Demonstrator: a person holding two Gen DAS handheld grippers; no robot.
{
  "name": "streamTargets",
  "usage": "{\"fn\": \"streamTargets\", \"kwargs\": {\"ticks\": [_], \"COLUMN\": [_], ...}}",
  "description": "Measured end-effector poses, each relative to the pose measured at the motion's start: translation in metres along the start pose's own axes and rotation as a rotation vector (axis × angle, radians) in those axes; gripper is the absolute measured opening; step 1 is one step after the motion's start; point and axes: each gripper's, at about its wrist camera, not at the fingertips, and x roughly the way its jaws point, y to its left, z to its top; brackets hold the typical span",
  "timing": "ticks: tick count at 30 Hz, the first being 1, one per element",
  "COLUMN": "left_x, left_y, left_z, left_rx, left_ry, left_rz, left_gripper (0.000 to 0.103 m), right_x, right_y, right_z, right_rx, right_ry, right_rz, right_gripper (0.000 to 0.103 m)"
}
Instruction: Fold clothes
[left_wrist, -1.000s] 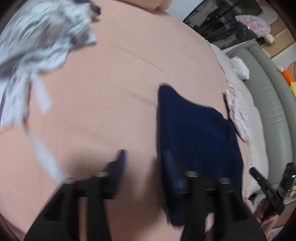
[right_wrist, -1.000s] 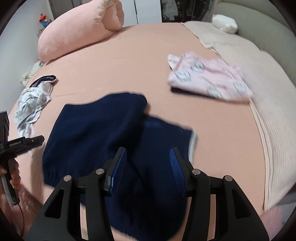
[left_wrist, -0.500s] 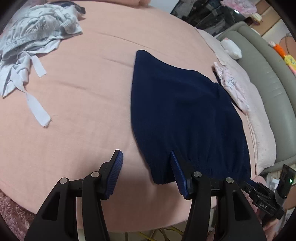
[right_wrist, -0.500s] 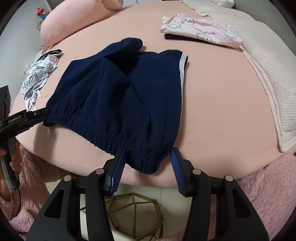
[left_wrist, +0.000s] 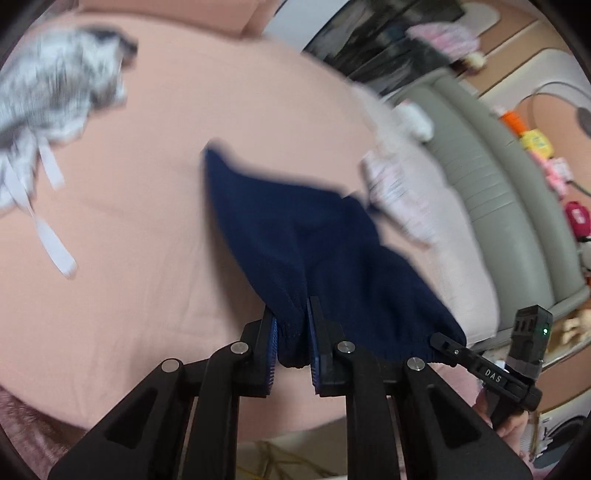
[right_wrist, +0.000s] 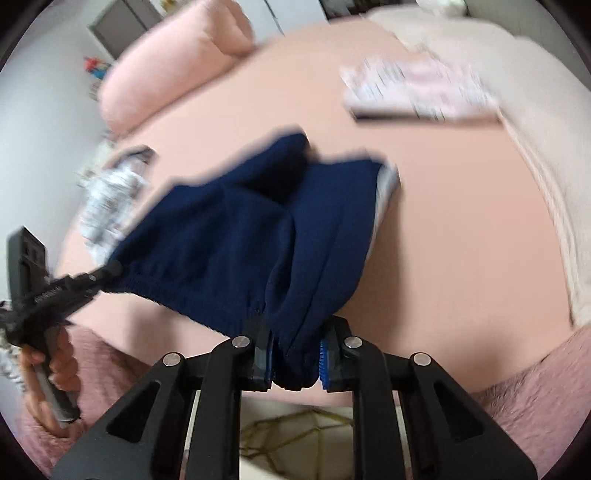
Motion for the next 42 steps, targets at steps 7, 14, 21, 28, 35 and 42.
{"fn": "streamTargets", "kwargs": {"ticks": [7,14,21,28,35,42], "left_x": [-0.017,-0.033,-0.14,-0.07,0.076,0.08], "left_y": [-0.015,-0.047,-0.133,-0.036,0.08,0.066], "left_z": [0.022,0.111,0.186,0.105,-0.005,0.0], "left_rx": [0.05,0.152,0.381,0.164,-0.107,-0.056], "left_ry": [-0.004,-0.069,-0.366,-0.206,0.167,0.138], "left_rz": [0.03,-0.013,-0.048,-0.003,0.128,0.09], "left_gripper": [0.015,0.014,0.014,0.015,0.015,0.058], "right_x": [-0.021,-0.025,-0.139,-0.082,0.09,0.086], "right_y": [0.017,0.032,0.094,0.053,-0.032,-0.033], "right_z": [0.029,0.122,0.202,0.113,0.0,-0.002], "right_rx": [-0.041,-0.041,-0.197,-0.081,0.114,0.113], "right_ry": [-0.046,-0.144,-0.484,-0.336,0.124,0.048], "right_rz": [0.052,0.054,0.05,-0.01,-0.152,-0.172], "right_gripper": [0.016,0.014,0.014,0.015,0.017,0.034]}}
